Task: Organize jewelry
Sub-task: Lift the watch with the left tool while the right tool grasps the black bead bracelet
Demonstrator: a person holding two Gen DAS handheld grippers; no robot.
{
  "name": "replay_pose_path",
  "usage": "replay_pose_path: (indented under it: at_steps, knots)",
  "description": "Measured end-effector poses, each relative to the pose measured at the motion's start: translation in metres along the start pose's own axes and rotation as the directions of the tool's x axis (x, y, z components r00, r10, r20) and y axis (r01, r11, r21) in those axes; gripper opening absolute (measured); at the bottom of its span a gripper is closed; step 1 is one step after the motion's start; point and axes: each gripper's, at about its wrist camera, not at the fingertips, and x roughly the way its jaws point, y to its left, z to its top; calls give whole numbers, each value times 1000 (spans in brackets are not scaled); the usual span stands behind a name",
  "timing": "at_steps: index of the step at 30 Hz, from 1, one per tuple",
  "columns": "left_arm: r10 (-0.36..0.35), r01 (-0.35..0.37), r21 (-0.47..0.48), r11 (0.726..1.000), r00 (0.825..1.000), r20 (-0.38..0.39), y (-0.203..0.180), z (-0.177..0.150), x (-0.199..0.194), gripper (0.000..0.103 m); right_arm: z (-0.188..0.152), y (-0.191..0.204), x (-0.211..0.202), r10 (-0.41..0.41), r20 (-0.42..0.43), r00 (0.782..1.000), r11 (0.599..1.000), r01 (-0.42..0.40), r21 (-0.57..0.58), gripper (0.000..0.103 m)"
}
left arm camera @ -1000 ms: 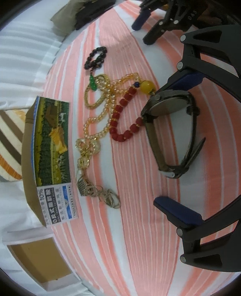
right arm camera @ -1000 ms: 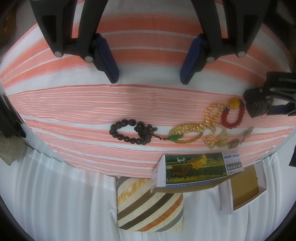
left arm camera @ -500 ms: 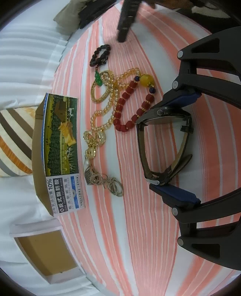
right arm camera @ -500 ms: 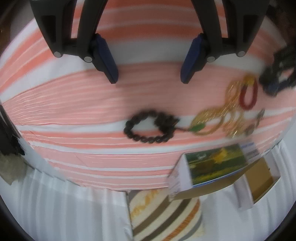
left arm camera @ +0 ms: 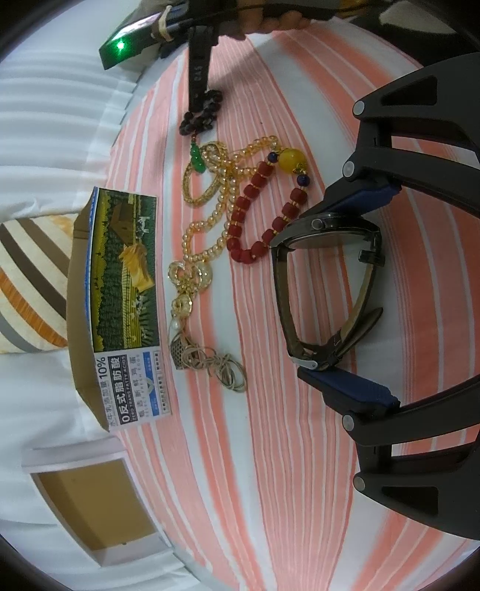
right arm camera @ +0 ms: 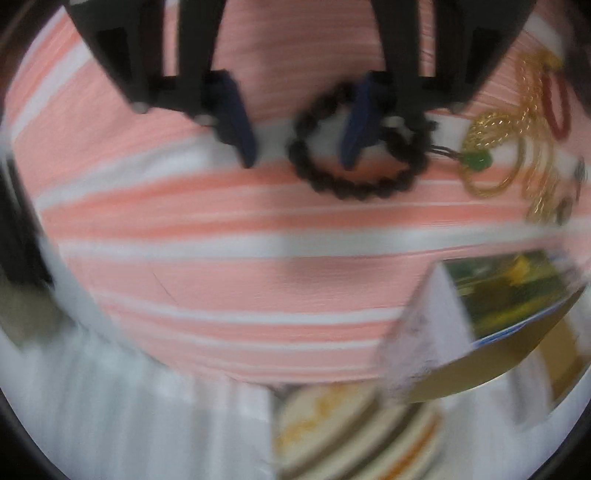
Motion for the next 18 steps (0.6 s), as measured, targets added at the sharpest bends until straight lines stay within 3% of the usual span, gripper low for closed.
replay_pose_path:
  at_steps: [1, 5, 10, 18]
  knots:
    - [2, -2, -5, 1000, 1000, -1, 0, 0, 0, 74, -2, 2, -2, -15, 4, 1000, 1000, 15, -16, 12]
    - [-3, 3, -28, 1000, 1000, -11, 4, 0, -5, 74, -12, -9, -31, 53, 70, 996, 997, -56, 47, 12]
    - [-15, 16, -90, 996, 1000, 13, 19, 6, -19, 73, -18, -25, -87, 129, 199, 972, 985, -148, 88, 12]
    - [-38, 48, -102, 994, 995, 96, 31, 32, -65, 73, -15, -24, -131, 211, 277, 938, 965, -245, 93, 12]
